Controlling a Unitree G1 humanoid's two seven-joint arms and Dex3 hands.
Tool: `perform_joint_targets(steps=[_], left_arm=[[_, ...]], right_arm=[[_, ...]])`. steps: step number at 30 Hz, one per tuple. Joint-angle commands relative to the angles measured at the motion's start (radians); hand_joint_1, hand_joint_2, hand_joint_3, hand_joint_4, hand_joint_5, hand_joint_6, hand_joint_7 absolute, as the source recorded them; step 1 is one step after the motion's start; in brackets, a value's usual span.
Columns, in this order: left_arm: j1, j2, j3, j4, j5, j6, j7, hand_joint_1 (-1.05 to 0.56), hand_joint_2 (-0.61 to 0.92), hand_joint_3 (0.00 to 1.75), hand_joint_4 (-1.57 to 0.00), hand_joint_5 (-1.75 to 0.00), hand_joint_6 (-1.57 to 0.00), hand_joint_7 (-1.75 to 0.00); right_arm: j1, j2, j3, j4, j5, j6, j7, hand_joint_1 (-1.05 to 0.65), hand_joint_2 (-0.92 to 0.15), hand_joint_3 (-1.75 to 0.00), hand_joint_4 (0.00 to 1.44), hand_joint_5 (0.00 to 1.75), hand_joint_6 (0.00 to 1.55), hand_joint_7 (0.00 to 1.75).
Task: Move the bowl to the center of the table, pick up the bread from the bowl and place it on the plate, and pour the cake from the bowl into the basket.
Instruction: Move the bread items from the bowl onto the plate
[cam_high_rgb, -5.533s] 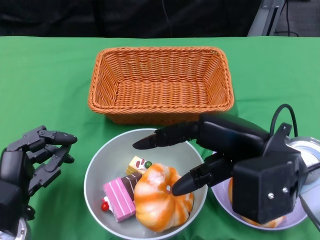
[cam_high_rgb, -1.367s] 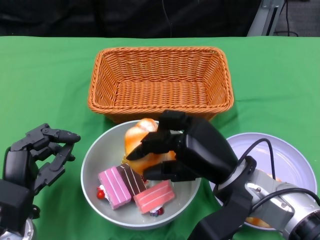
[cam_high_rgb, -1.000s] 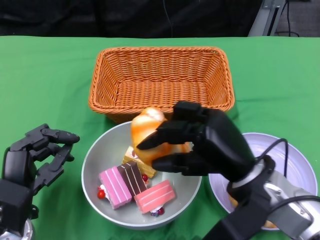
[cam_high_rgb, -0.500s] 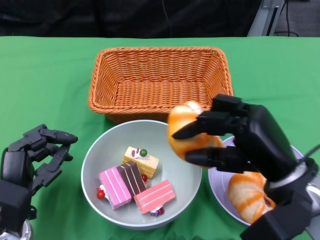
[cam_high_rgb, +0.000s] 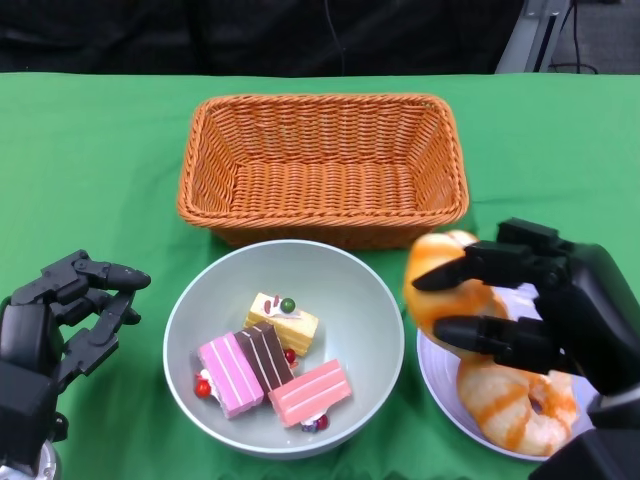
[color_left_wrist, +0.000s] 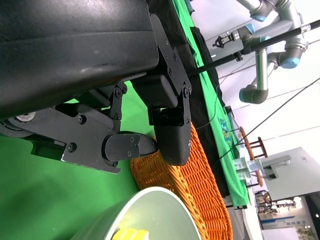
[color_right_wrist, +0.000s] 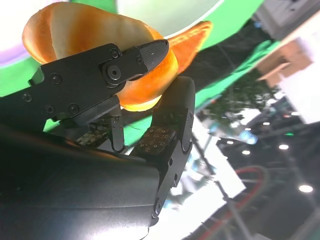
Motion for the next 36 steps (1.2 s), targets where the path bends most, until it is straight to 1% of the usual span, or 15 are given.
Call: perform_joint_targets(steps=[1,5,7,8,9,12,16,19,24,29,32,36], left_arm=[[0.002,0.021,0.006,0.005,-0.005,-0.002,-0.003,-0.11,0.87,0.44,-0.74,-1.39,-0.90,-0.91],[0.001,0.019,0.008,0.004,-0.012,0.002,-0.010,-0.13,0.87,0.44,-0.74,-1.37,-0.90,-0.91],[0.000,0.017,0.009,0.003,-0.018,0.003,-0.016,-0.12,0.88,0.44,-0.75,-1.38,-0.90,-0.91],[0.000,0.018,0.009,0.005,-0.015,0.001,-0.013,-0.12,0.88,0.44,-0.75,-1.38,-0.90,-0.91],[0.000,0.018,0.008,0.005,-0.014,0.000,-0.012,-0.12,0.88,0.44,-0.75,-1.38,-0.90,-0.91],[0.002,0.018,0.007,0.002,-0.013,0.001,-0.015,-0.12,0.87,0.43,-0.75,-1.37,-0.90,-0.90],[0.001,0.020,0.008,0.005,-0.014,-0.001,-0.018,-0.11,0.88,0.43,-0.74,-1.37,-0.90,-0.90],[0.001,0.023,0.005,0.007,-0.001,0.000,0.000,-0.11,0.88,0.43,-0.74,-1.37,-0.90,-0.89],[0.002,0.020,0.007,0.006,-0.006,0.002,-0.005,-0.11,0.88,0.43,-0.75,-1.36,-0.91,-0.89],[0.002,0.026,0.004,0.007,0.002,0.000,-0.004,-0.12,0.88,0.43,-0.75,-1.37,-0.90,-0.89],[0.001,0.025,0.004,0.008,0.005,-0.003,0.004,-0.11,0.86,0.45,-0.76,-1.37,-0.91,-0.90],[0.002,0.025,0.007,0.007,-0.003,-0.001,-0.008,-0.11,0.85,0.47,-0.76,-1.38,-0.91,-0.91]], right_arm=[[0.036,-0.021,-0.026,-0.029,0.030,0.028,0.028,-0.01,-0.85,-0.08,0.82,1.49,0.96,0.77],[0.053,-0.014,-0.035,-0.018,0.025,0.026,0.018,0.01,-0.83,-0.12,0.82,1.54,0.95,0.83],[0.055,-0.013,-0.038,-0.008,0.026,0.021,0.016,0.03,-0.81,-0.16,0.82,1.54,0.93,0.86],[0.058,-0.011,-0.040,0.001,0.028,0.025,0.015,0.03,-0.77,-0.25,0.82,1.54,0.92,0.88],[0.061,-0.009,-0.042,0.012,0.037,0.027,0.018,0.03,-0.73,-0.35,0.83,1.49,0.91,0.88],[0.070,-0.003,-0.042,0.036,0.052,0.034,0.020,0.02,-0.71,-0.41,0.83,1.45,0.90,0.88],[0.067,-0.002,-0.042,0.066,0.030,0.027,-0.008,0.02,-0.71,-0.38,0.84,1.44,0.89,0.85],[0.061,0.003,-0.043,0.086,0.036,0.035,-0.014,0.03,-0.72,-0.37,0.85,1.44,0.90,0.83],[0.047,0.004,-0.046,0.128,0.043,0.036,-0.017,0.03,-0.73,-0.34,0.84,1.46,0.91,0.81],[0.039,0.008,-0.048,0.161,0.060,0.042,-0.012,0.04,-0.74,-0.32,0.83,1.43,0.91,0.79],[0.036,0.010,-0.053,0.180,0.077,0.064,-0.004,0.06,-0.77,-0.29,0.82,1.39,0.91,0.77],[0.024,0.008,-0.061,0.201,0.080,0.096,-0.008,0.06,-0.81,-0.23,0.80,1.42,0.92,0.72]])
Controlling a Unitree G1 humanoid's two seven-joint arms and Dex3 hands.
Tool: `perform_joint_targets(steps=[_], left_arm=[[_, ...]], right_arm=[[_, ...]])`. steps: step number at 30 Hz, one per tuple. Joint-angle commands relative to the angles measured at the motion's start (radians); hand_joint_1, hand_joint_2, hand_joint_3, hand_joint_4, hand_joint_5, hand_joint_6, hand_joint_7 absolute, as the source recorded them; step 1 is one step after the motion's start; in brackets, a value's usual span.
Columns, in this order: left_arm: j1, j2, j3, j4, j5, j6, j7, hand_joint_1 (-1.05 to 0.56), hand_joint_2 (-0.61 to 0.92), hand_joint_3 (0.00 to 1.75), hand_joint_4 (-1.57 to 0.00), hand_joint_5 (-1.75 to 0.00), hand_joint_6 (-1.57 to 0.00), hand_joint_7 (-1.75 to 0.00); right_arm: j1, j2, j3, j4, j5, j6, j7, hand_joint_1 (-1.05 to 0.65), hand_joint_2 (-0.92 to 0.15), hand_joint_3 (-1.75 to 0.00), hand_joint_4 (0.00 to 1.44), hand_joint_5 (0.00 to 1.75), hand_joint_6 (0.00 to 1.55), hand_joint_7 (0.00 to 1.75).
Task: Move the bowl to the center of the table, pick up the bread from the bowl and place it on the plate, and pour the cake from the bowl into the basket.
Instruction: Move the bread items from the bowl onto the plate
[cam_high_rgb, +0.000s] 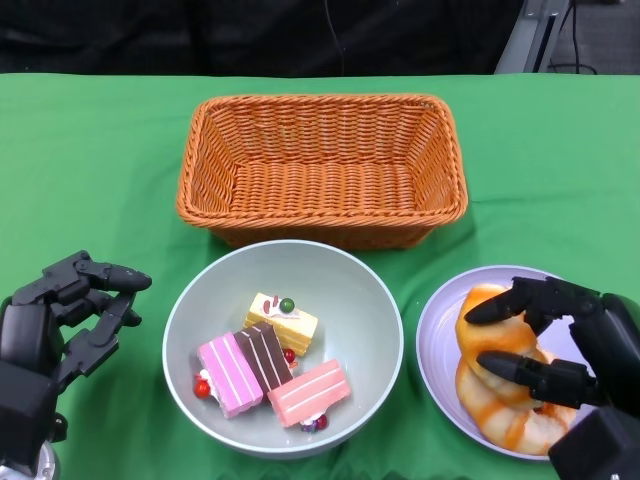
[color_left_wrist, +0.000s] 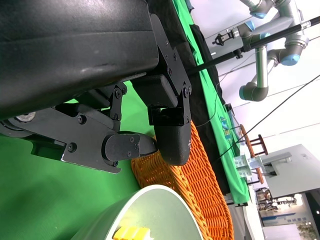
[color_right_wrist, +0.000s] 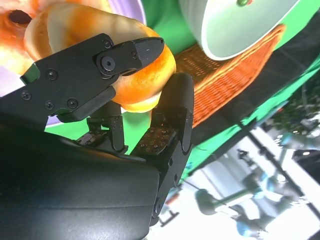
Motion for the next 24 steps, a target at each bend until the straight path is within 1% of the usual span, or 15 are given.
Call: perform_joint_targets(steps=[1,3,4,7,11,13,15,19,21,23,24], left_arm=[[0.002,0.023,0.008,0.005,-0.010,-0.001,-0.005,-0.10,0.86,0.48,-0.75,-1.38,-0.90,-0.91],[0.002,0.022,0.009,0.006,-0.011,0.000,-0.005,-0.10,0.86,0.48,-0.74,-1.39,-0.90,-0.91],[0.001,0.022,0.009,0.008,-0.012,0.000,-0.006,-0.10,0.86,0.48,-0.74,-1.39,-0.90,-0.90],[0.000,0.024,0.010,0.012,-0.016,0.000,-0.013,-0.10,0.86,0.48,-0.74,-1.38,-0.90,-0.89],[0.000,0.024,0.012,0.012,-0.019,0.003,-0.015,-0.11,0.86,0.48,-0.74,-1.38,-0.90,-0.89],[0.002,0.025,0.011,0.011,-0.018,0.007,-0.016,-0.11,0.86,0.48,-0.74,-1.37,-0.91,-0.89],[0.003,0.027,0.010,0.011,-0.015,0.008,-0.014,-0.10,0.85,0.48,-0.74,-1.37,-0.90,-0.89],[0.003,0.030,0.007,0.010,-0.007,0.010,-0.005,-0.12,0.85,0.48,-0.75,-1.37,-0.91,-0.89],[0.003,0.031,0.007,0.011,-0.004,0.004,-0.003,-0.11,0.85,0.48,-0.75,-1.36,-0.91,-0.89],[0.002,0.029,0.008,0.010,-0.007,0.003,-0.005,-0.10,0.85,0.48,-0.75,-1.36,-0.91,-0.89],[0.002,0.026,0.009,0.009,-0.010,0.005,-0.005,-0.10,0.85,0.49,-0.76,-1.36,-0.91,-0.89]], right_arm=[[-0.020,-0.011,-0.024,0.024,0.022,0.023,-0.001,0.06,-0.81,-0.22,0.80,1.43,0.92,0.72],[-0.028,-0.016,-0.029,0.037,0.030,0.024,0.000,0.05,-0.82,-0.21,0.79,1.43,0.92,0.71],[-0.032,-0.019,-0.033,0.043,0.034,0.025,-0.001,0.05,-0.81,-0.20,0.79,1.50,0.91,0.72],[-0.039,-0.015,-0.047,0.058,0.062,0.031,0.004,0.05,-0.82,-0.20,0.76,1.61,0.91,0.74],[-0.045,-0.007,-0.061,0.066,0.099,0.057,0.023,0.02,-0.84,-0.19,0.72,1.69,0.88,0.76],[-0.050,-0.009,-0.066,0.079,0.119,0.053,0.033,0.03,-0.86,-0.18,0.70,1.72,0.87,0.77],[-0.056,-0.012,-0.071,0.092,0.128,0.051,0.035,0.02,-0.88,-0.17,0.67,1.72,0.85,0.79],[-0.066,-0.011,-0.081,0.113,0.131,0.064,0.034,0.00,-0.90,-0.14,0.67,1.70,0.83,0.81],[-0.069,-0.010,-0.084,0.120,0.135,0.075,0.043,-0.01,-0.91,-0.12,0.68,1.66,0.82,0.82],[-0.077,-0.013,-0.084,0.134,0.132,0.100,0.052,0.01,-0.92,-0.12,0.69,1.54,0.81,0.81],[-0.082,-0.014,-0.083,0.143,0.132,0.112,0.057,0.01,-0.92,-0.11,0.70,1.52,0.81,0.80]])
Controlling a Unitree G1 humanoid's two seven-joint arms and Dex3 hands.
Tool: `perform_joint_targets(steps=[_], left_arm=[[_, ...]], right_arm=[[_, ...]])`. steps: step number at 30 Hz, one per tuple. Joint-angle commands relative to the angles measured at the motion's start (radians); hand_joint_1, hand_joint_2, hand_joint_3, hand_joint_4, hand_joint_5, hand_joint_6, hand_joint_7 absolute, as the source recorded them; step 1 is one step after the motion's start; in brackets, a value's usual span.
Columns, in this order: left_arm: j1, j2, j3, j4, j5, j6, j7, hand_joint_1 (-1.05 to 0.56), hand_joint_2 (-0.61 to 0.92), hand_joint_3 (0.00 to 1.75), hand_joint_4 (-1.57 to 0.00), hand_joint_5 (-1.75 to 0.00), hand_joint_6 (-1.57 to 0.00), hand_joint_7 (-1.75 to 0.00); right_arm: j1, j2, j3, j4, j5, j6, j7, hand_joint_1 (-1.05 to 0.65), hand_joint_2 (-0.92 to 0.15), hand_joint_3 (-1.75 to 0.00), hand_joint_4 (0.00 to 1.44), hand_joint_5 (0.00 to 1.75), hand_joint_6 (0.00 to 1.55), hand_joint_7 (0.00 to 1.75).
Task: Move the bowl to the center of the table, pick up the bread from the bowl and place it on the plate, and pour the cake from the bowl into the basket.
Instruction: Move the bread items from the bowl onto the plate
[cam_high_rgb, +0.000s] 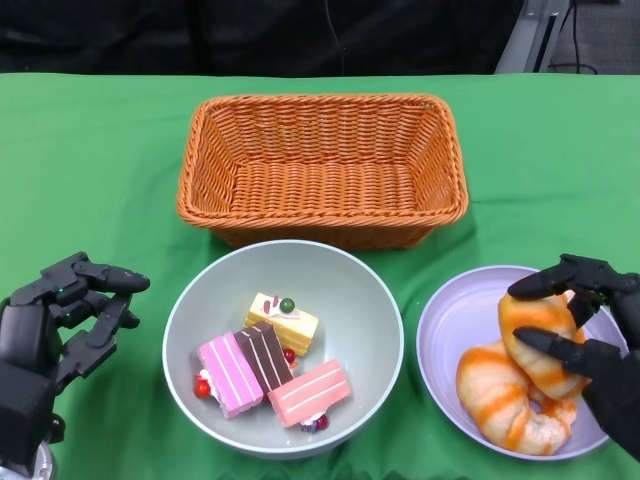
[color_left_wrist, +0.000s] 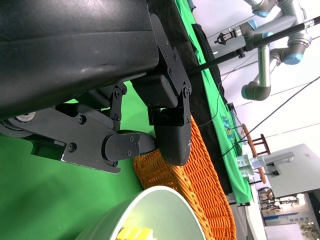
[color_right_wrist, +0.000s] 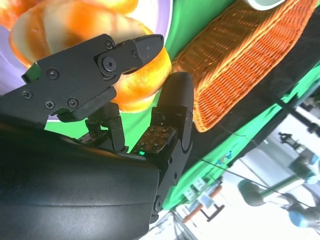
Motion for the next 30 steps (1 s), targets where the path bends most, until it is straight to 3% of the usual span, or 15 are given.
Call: perform_joint_targets(steps=[1,7,10,11,15,22,25,30], left_arm=[[0.001,0.019,0.009,0.005,-0.008,0.004,0.004,-0.09,0.85,0.49,-0.76,-1.36,-0.91,-0.89],[0.003,0.021,0.009,0.004,-0.010,0.004,-0.001,-0.10,0.85,0.48,-0.74,-1.37,-0.90,-0.90],[0.004,0.021,0.008,0.003,-0.010,0.000,-0.005,-0.10,0.86,0.47,-0.74,-1.38,-0.89,-0.90],[0.005,0.021,0.007,0.003,-0.006,0.001,0.001,-0.10,0.86,0.47,-0.73,-1.38,-0.89,-0.91],[0.006,0.021,0.006,0.002,-0.003,-0.002,0.004,-0.11,0.86,0.46,-0.76,-1.36,-0.90,-0.91],[0.004,0.018,0.007,0.003,-0.012,-0.005,-0.010,-0.11,0.86,0.47,-0.76,-1.35,-0.90,-0.90],[0.004,0.019,0.005,0.002,-0.006,-0.004,-0.002,-0.11,0.86,0.47,-0.76,-1.35,-0.91,-0.90],[0.001,0.016,0.006,0.007,-0.003,-0.012,0.004,-0.10,0.85,0.49,-0.77,-1.36,-0.91,-0.90]], right_arm=[[-0.024,-0.013,-0.008,0.033,0.011,0.034,0.010,0.01,-0.92,-0.11,0.70,1.51,0.81,0.79],[-0.049,-0.010,0.002,0.098,-0.014,0.056,-0.011,0.03,-0.92,-0.11,0.70,1.49,0.82,0.70],[-0.062,-0.013,0.014,0.130,-0.035,0.054,-0.022,0.03,-0.92,-0.11,0.71,1.37,0.87,0.58],[-0.066,-0.014,0.018,0.137,-0.043,0.054,-0.028,0.02,-0.92,-0.10,0.75,1.24,0.91,0.51],[-0.081,-0.011,0.028,0.173,-0.042,0.038,-0.033,0.02,-0.92,-0.11,0.81,1.01,0.97,0.41],[-0.104,-0.016,0.049,0.220,-0.056,0.019,-0.044,0.01,-0.92,-0.10,0.85,0.88,1.00,0.35],[-0.100,-0.021,0.055,0.206,-0.058,0.027,-0.032,-0.03,-0.92,-0.08,0.83,0.80,0.96,0.24],[-0.089,-0.039,0.072,0.181,-0.068,0.016,-0.020,-0.07,-0.92,-0.03,0.89,0.38,0.86,0.03]])
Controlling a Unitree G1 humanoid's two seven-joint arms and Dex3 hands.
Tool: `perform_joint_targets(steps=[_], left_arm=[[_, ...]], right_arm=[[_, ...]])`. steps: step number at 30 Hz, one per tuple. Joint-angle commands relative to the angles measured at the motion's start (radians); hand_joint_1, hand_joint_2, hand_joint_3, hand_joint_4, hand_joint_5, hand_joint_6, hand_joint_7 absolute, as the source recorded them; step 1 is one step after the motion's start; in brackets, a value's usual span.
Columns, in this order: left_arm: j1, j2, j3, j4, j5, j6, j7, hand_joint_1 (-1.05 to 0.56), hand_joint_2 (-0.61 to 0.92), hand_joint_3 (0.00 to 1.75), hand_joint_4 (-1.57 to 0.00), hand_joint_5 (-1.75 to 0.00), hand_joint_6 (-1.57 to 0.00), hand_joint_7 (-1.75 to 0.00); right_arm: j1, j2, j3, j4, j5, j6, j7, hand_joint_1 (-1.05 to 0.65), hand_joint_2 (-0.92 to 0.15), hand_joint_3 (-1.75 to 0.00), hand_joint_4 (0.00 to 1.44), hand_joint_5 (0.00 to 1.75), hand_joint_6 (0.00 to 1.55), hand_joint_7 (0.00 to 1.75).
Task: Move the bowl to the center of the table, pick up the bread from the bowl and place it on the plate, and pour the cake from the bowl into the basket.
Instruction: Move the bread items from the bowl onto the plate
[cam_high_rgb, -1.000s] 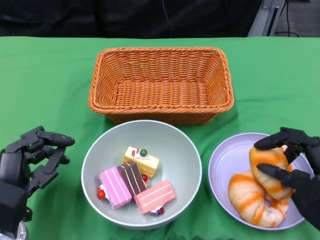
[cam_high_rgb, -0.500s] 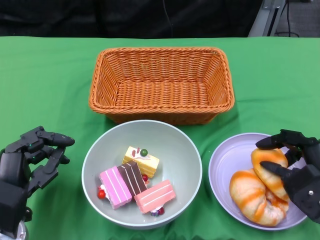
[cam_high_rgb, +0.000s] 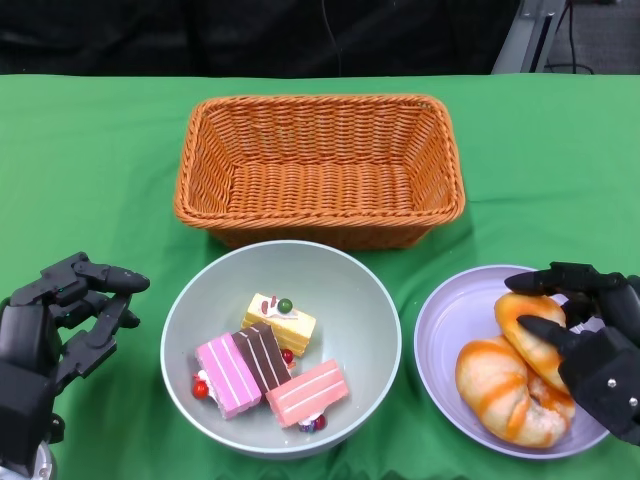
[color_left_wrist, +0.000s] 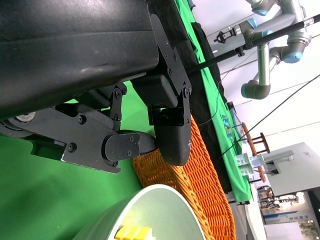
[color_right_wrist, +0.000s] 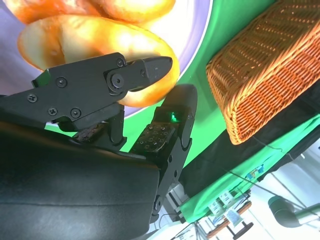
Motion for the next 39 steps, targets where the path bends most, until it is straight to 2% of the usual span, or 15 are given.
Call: perform_joint_targets(steps=[1,6,19,28,39], left_arm=[[0.001,0.017,0.005,0.007,0.000,-0.012,0.009,-0.10,0.85,0.49,-0.76,-1.37,-0.91,-0.90],[0.002,0.016,0.006,0.006,-0.005,-0.008,0.000,-0.10,0.83,0.53,-0.75,-1.39,-0.90,-0.92],[0.003,0.019,0.003,0.007,0.002,-0.004,0.007,-0.10,0.83,0.54,-0.75,-1.39,-0.88,-0.95],[0.003,0.016,0.008,0.006,-0.014,-0.004,-0.014,-0.09,0.84,0.53,-0.74,-1.39,-0.88,-0.95],[-0.001,0.016,0.010,0.012,-0.013,-0.007,-0.013,-0.09,0.84,0.51,-0.74,-1.39,-0.89,-0.95]], right_arm=[[0.021,-0.015,0.016,-0.014,-0.003,0.001,0.021,-0.07,-0.92,-0.02,0.89,0.32,0.85,0.02],[0.034,-0.031,0.033,-0.056,-0.029,0.013,0.016,-0.13,-0.90,0.00,0.82,0.18,0.84,0.00],[0.054,-0.029,0.042,-0.143,-0.086,0.083,0.005,-0.25,-0.89,0.00,0.85,0.12,0.87,0.01],[0.080,-0.047,0.054,-0.287,-0.148,0.169,0.027,-0.38,-0.91,-0.01,0.82,0.07,0.85,0.00],[0.110,-0.052,0.064,-0.464,-0.187,0.280,0.107,-0.42,-0.91,0.00,0.78,0.03,0.87,0.01]])
